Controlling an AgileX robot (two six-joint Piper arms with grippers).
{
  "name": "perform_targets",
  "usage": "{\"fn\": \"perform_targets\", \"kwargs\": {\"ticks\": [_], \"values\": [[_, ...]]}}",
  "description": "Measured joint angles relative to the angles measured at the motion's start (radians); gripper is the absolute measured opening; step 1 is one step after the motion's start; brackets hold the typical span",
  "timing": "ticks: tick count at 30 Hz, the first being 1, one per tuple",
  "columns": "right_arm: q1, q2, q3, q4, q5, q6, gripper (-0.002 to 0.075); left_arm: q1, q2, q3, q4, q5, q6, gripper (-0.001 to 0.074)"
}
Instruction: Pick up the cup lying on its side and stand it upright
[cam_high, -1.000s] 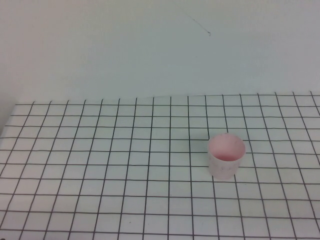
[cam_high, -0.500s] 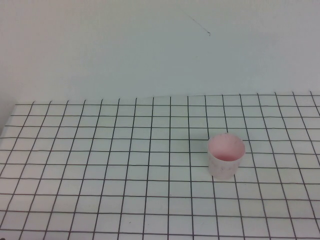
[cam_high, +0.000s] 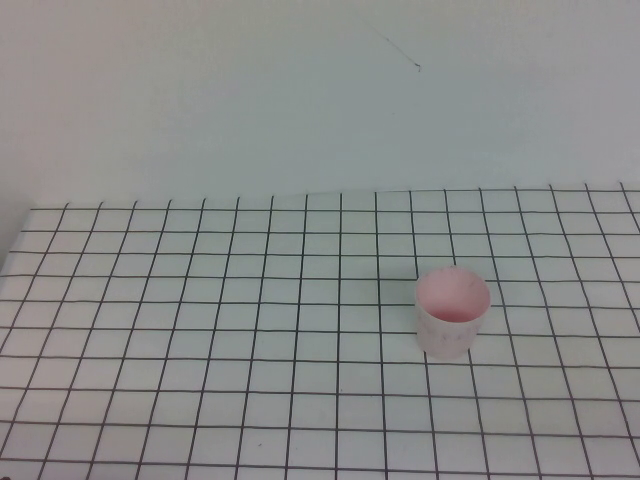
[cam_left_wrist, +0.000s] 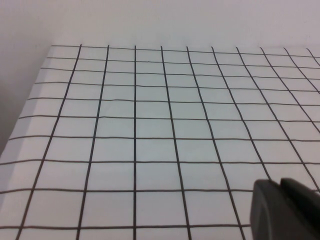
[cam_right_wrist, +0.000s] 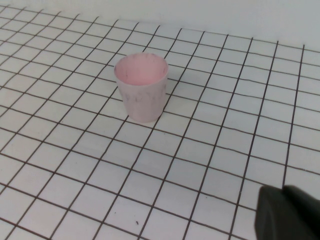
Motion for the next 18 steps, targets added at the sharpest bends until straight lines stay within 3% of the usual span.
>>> {"fn": "perform_targets", "kwargs": {"ticks": [18], "values": [[0.0, 0.0, 0.0, 0.0, 0.0, 0.0, -0.0003, 0.0, 0.0, 0.0, 0.008, 0.006, 0.037, 0.0001]]}}
